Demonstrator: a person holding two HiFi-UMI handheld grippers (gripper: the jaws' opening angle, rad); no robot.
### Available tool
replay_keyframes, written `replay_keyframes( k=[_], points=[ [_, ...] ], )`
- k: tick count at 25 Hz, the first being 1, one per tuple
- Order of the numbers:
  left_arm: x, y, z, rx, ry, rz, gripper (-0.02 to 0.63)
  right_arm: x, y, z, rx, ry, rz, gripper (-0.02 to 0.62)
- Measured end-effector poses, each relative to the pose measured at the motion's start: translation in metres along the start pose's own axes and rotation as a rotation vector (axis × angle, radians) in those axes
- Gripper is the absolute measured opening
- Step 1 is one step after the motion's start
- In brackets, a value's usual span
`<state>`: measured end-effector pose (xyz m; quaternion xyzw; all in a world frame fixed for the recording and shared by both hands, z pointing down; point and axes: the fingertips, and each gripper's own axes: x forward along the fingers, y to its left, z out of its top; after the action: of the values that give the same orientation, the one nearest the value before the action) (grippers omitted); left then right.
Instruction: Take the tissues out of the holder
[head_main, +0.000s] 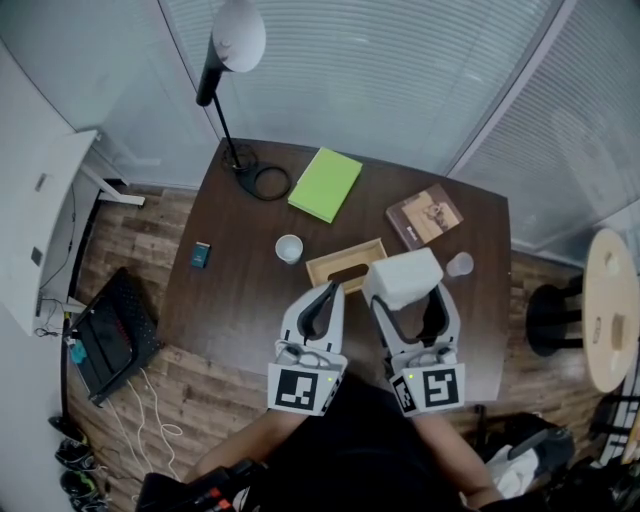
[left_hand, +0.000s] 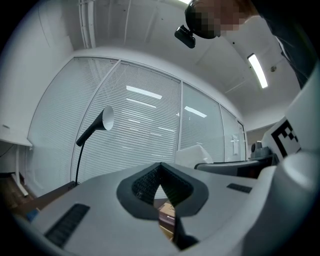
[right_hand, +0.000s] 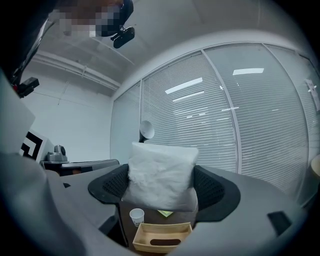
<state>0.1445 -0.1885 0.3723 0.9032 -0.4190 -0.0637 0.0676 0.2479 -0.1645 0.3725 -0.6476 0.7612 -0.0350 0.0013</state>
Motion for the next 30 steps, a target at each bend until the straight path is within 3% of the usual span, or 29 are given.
replay_keyframes(
  k=[12, 30],
  points=[
    [0.009, -0.014, -0.003, 0.011, 0.0, -0.021, -0.003, 0.0, -0.011, 0.005, -0.027, -0.027, -0.042, 0.419],
    [0.015, -0.001, 0.002, 0.015, -0.008, -0.034, -0.003, 0.009, 0.001, 0.018, -0.093, -0.072, -0.062, 0.419]
  ],
)
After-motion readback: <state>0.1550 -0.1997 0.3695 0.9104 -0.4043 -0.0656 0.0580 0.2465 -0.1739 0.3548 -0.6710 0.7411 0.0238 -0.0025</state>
